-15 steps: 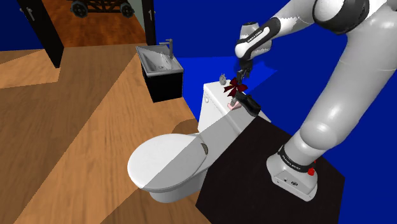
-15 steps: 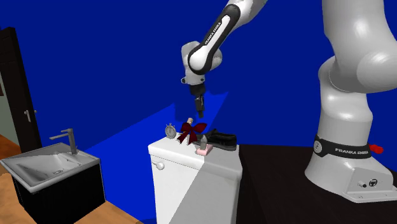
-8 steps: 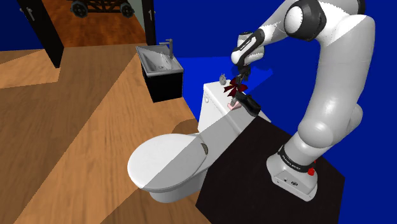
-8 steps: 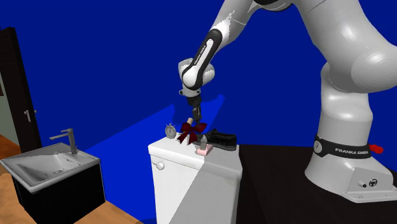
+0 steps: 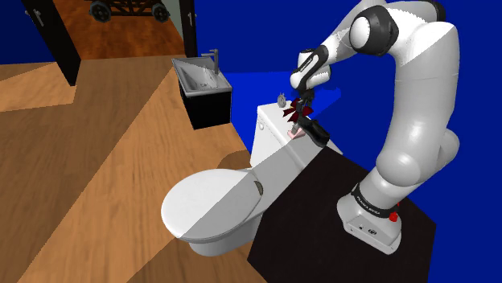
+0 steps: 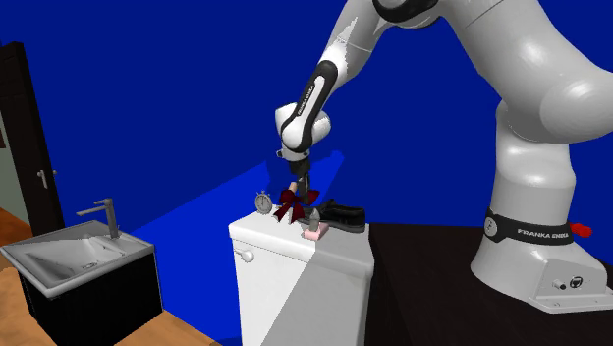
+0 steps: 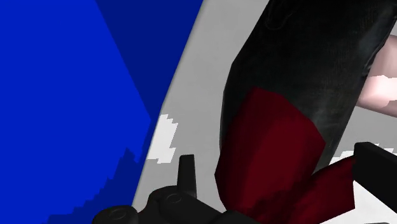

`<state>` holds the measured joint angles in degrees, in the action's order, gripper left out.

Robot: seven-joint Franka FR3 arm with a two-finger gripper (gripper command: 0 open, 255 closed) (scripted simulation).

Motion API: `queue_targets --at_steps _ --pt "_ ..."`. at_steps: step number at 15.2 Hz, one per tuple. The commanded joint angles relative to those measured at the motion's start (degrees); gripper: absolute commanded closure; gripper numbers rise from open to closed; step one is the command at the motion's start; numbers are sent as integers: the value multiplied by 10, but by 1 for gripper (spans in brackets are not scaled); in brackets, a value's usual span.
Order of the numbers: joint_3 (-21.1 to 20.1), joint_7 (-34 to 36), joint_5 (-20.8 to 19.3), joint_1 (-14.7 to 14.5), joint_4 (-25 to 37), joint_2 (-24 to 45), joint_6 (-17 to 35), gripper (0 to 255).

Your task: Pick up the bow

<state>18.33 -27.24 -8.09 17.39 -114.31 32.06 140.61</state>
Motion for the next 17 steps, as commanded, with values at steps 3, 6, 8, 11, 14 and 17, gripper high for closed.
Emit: queue_targets --at_steps 3,6,8,11,14,17 --pt "-1 0 1 0 1 4 3 255" --pt "-1 -1 1 2 1 6 5 255" --pt "-1 0 1 2 0 6 6 255" --pt "1 0 -1 -1 -1 -4 -3 255" --pt "4 -2 -4 -4 -2 -22 -19 255" --pt "7 -3 -7 -7 -3 -41 -36 255"
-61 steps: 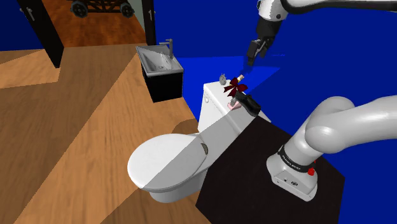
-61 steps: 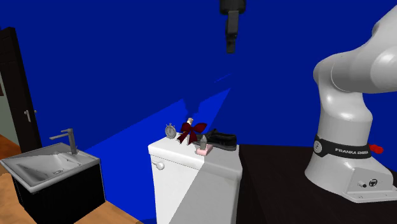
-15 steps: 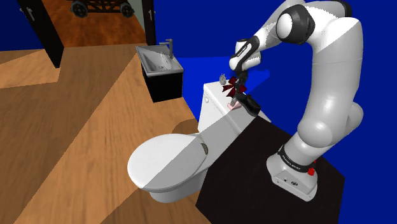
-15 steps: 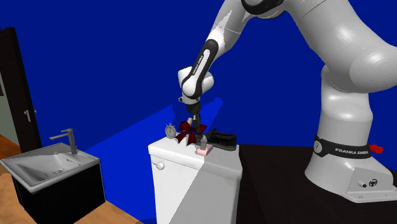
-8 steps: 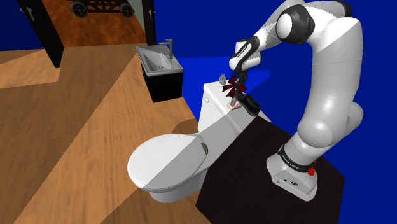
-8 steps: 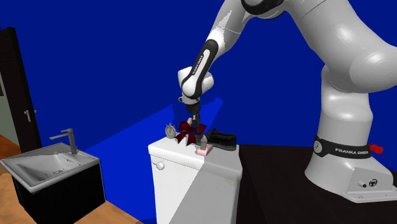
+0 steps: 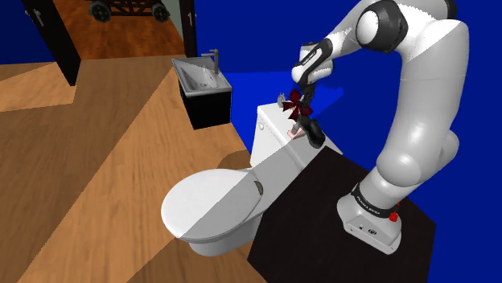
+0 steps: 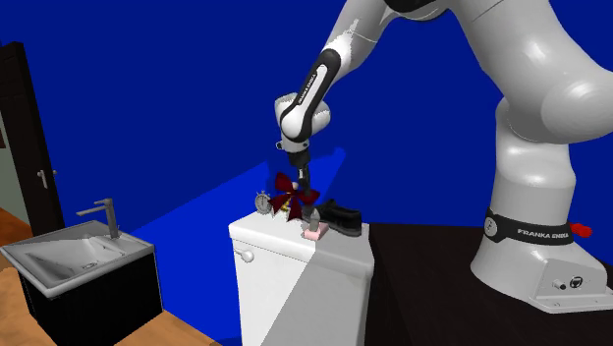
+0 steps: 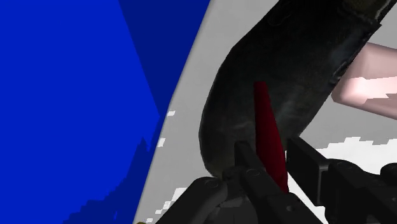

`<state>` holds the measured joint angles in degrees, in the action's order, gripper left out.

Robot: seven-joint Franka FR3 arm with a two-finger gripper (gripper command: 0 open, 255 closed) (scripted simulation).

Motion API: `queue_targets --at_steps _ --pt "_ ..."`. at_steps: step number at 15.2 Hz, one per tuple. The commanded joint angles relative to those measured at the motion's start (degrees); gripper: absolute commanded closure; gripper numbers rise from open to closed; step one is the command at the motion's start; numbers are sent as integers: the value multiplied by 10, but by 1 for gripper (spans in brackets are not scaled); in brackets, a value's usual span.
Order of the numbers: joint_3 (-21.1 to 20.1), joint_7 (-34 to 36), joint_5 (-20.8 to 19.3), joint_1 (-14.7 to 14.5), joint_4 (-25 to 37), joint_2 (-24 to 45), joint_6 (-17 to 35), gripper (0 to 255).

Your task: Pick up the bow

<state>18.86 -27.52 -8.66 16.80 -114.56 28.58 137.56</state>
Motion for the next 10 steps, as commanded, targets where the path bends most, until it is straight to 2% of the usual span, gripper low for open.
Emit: queue_targets --at_steps 1,10 --pt "2 -1 -2 -2 -1 -12 -11 255" --pt "8 -5 -10 -8 3 -52 -54 255"
